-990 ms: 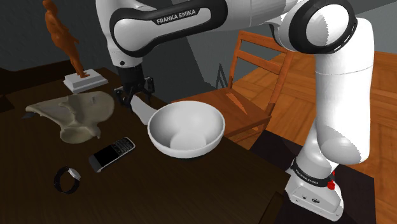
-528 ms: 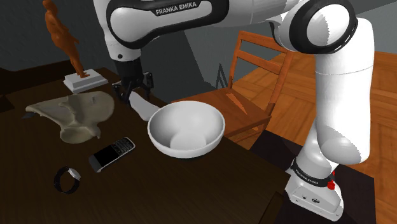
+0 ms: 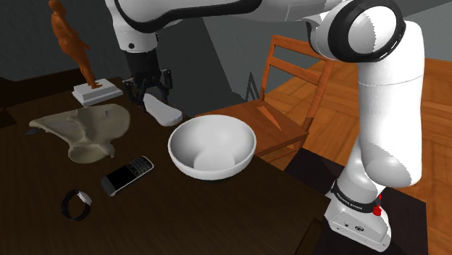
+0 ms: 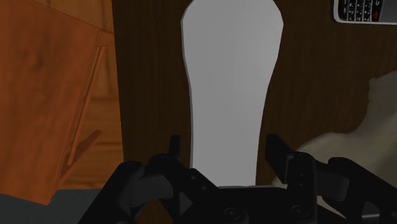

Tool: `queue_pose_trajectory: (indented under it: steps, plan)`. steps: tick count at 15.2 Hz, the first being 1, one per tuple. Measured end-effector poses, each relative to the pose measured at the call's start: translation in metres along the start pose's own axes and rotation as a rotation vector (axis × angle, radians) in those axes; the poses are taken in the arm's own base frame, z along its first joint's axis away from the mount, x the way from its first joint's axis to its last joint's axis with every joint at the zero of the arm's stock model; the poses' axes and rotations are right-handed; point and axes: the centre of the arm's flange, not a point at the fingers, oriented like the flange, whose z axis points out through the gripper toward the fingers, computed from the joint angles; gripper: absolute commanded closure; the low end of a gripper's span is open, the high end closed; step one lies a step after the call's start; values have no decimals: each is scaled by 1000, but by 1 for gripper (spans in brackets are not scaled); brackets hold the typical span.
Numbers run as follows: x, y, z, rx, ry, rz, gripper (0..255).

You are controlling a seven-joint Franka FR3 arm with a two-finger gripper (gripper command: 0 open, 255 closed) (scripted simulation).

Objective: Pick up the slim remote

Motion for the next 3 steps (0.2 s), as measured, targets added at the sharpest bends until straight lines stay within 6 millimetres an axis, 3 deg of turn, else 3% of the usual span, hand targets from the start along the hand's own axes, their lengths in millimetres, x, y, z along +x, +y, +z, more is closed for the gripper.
queue_pose_trajectory:
  steps: [3]
  plan:
    - [0,0,-14,0,0,0,255]
